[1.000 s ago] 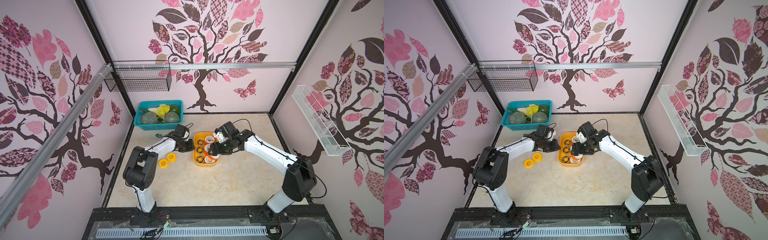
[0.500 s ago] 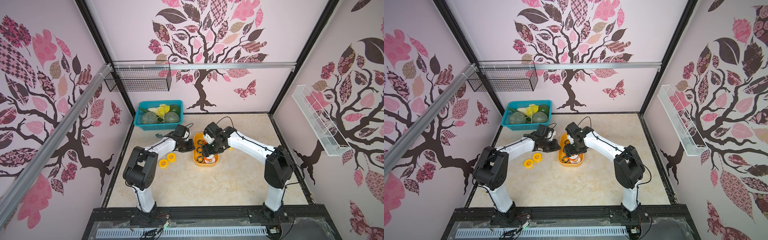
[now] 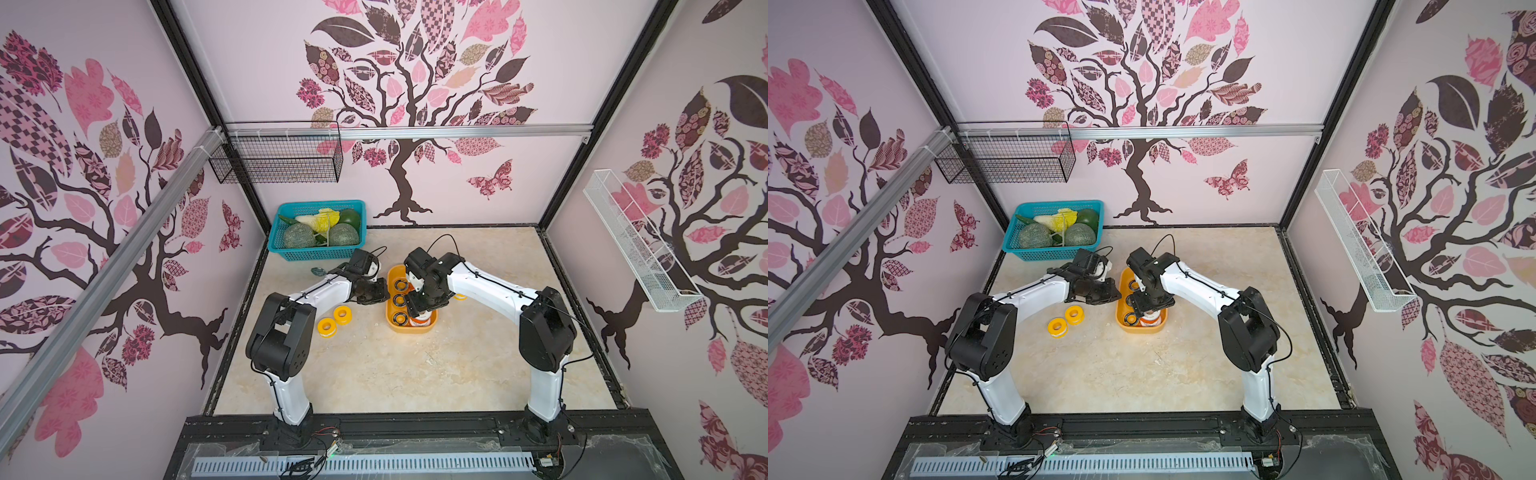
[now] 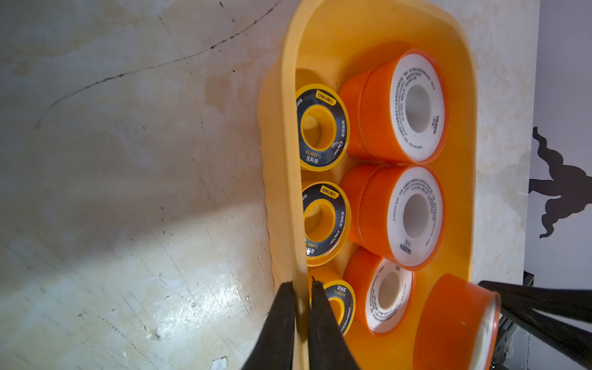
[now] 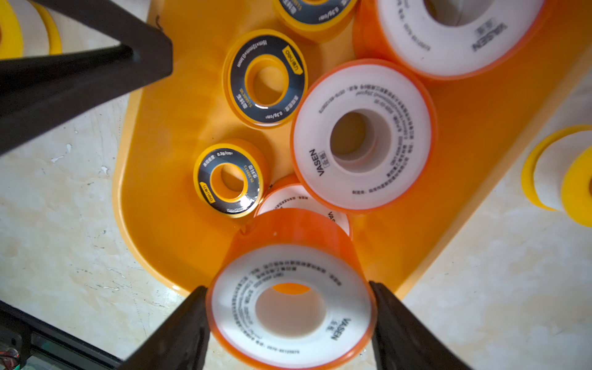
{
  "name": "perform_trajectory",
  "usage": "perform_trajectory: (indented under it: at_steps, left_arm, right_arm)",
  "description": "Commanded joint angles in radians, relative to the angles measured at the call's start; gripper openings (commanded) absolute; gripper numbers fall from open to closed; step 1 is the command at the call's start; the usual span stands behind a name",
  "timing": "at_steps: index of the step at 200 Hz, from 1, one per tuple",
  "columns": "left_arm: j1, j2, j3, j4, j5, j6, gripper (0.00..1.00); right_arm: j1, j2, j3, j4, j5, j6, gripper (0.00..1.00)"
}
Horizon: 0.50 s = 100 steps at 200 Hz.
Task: Put the sealing tape into the storage box
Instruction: Place the sealing tape in the storage box.
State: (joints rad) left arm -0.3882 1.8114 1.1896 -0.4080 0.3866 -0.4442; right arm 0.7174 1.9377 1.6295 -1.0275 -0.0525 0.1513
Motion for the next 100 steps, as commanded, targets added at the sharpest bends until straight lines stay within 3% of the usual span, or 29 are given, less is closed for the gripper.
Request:
perform_trajectory:
  at_steps: [1, 100]
  left_arm:
    - [-0.005, 0.008, 0.017, -0.021, -0.003, 0.018, 0.13]
    - [-0.005, 0.007, 0.021, -0.027, -0.008, 0.021, 0.14]
  right_arm:
    - [0.009, 0.02, 0.033, -0.022, 0.019, -0.009, 0.77]
    - [0.02, 0.049, 0.045, -0.042, 0.038, -0.017, 0.78]
